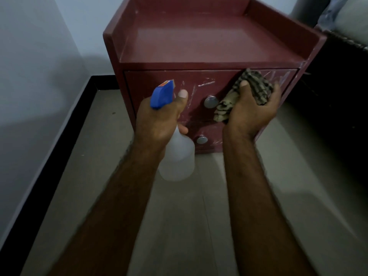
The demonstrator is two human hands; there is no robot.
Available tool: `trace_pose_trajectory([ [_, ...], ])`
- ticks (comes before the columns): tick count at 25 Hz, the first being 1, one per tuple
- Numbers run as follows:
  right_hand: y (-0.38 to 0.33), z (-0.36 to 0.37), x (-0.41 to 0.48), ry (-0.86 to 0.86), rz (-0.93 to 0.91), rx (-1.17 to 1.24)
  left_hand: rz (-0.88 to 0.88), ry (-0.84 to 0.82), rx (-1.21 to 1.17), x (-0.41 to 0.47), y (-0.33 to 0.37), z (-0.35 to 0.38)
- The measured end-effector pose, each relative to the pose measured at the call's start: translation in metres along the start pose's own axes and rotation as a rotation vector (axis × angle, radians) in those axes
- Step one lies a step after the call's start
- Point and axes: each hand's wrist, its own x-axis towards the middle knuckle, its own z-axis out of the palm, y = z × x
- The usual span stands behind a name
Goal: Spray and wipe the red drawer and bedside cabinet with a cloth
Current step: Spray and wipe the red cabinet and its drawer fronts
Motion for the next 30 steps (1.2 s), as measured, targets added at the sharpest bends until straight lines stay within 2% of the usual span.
trace_pose_trajectory([
  [2, -0.003, -0.009, 0.010, 0.041, -0.063, -0.018, 0.027, -0.005, 0.007, -0.003, 0.000, 0.001],
  [6, 0.004, -0.001, -0.009, -0.198, -0.250, -0.119, 0.091, -0.093, 0.079, 0.003, -0.008, 0.005],
  [9, 0.017, 0.012, -0.019, -0.285, -0.389, -0.146, 0.114, -0.151, 0.112, 0.015, -0.007, 0.016],
  [14, 0.027, -0.006, 0.005, -0.150, -0.387, -0.172, 0.165, -0.197, 0.146, 0.025, -0.010, 0.025],
  [19, 0.030, 0.005, -0.007, -0.261, -0.522, -0.235, 0.140, -0.203, 0.120, 0.024, -0.012, 0.035],
  [21, 0.029, 0.007, -0.005, -0.261, -0.523, -0.252, 0.136, -0.214, 0.102, 0.024, -0.008, 0.038],
  [26, 0.022, -0.005, 0.024, -0.083, -0.513, -0.305, 0.144, -0.189, 0.141, 0.018, -0.010, 0.031],
  [30, 0.017, 0.006, -0.007, -0.250, -0.555, -0.297, 0.109, -0.171, 0.115, 0.005, -0.014, 0.031],
])
